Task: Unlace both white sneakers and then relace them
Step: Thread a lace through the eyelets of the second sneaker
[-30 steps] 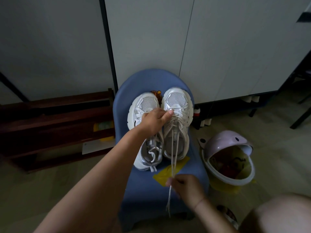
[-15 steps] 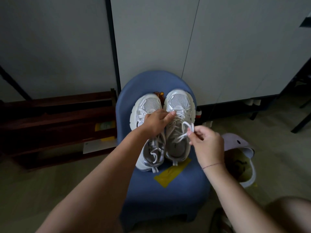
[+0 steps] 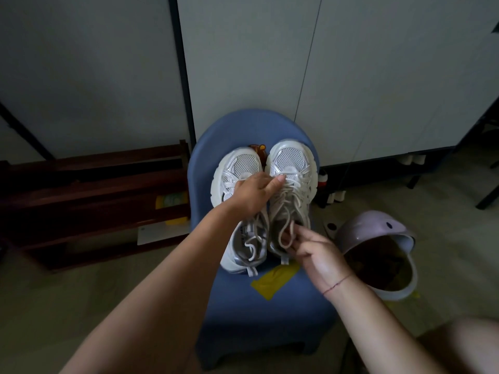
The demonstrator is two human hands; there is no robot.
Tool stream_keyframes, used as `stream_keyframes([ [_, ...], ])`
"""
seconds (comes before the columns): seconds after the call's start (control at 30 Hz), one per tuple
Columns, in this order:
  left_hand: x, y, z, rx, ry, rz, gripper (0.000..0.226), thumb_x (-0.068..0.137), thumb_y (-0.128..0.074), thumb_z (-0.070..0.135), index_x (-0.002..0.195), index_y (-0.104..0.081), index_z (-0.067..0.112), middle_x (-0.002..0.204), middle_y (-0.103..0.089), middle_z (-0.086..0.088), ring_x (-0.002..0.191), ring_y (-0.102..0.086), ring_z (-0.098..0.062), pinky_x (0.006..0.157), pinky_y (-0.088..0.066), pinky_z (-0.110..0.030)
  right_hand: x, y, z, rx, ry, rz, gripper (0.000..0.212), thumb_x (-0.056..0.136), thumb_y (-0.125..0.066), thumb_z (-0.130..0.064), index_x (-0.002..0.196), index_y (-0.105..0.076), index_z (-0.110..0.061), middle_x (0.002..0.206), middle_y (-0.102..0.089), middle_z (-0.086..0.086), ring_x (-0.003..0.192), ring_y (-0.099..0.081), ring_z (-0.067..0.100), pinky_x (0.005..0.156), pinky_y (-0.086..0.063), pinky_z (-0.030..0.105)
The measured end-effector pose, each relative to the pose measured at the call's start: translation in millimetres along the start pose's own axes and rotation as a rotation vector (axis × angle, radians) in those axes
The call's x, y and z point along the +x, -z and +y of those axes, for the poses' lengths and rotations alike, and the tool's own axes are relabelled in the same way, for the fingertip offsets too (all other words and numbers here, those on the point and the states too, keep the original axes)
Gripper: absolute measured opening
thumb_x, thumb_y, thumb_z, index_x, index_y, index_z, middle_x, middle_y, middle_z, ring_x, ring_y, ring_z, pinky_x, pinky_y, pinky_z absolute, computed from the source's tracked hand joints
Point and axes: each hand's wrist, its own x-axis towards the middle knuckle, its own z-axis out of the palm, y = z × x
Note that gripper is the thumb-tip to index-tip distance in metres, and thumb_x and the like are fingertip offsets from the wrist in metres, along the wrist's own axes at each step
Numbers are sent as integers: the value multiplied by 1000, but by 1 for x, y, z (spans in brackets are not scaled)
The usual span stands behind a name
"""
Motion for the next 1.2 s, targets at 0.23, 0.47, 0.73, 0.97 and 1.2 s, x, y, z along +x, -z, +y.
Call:
stream_keyframes([
  [0.23,5,-3,-5,3,-16,2,50,99,-36,54,121,-65,20,123,-57,0,126,-46,-22,115,-23,-46,12,-9,-18,168,-245,23,54,91,-45,-49,113,-62,-2,103,-65,15,98,-59,26,87,-47,32],
  [0.47,8,-4,-10,-7,-10,1,52,98,-34,58,126,-63,24,129,-56,1,131,-42,-23,116,-21,-47,0,-11,-35,9,-283,30,72,90,-41,-57,126,-52,4,102,-64,18,97,-60,29,88,-49,40],
  [0.73,8,-5,-9,-19,-28,15,51,99,-35,54,129,-62,22,133,-55,0,132,-42,-21,116,-21,-46,-18,9,-42,-175,-207,-26,67,94,-31,-53,135,-44,-3,133,-53,15,121,-51,23,105,-36,37],
  [0.97,5,-3,-6,-8,-44,22,51,100,-35,53,125,-63,18,127,-57,-2,128,-45,-23,115,-23,-45,19,-17,-20,-70,-250,-41,77,82,-45,-62,124,-55,1,98,-60,10,79,-56,16,73,-45,26],
  [1.2,-3,0,-10,-286,-26,258,47,95,-54,48,81,-64,5,72,-57,-4,69,-52,-13,73,-47,-34,19,1,-28,-162,-287,-50,59,92,-45,-51,116,-57,2,81,-62,12,69,-58,19,62,-51,25],
])
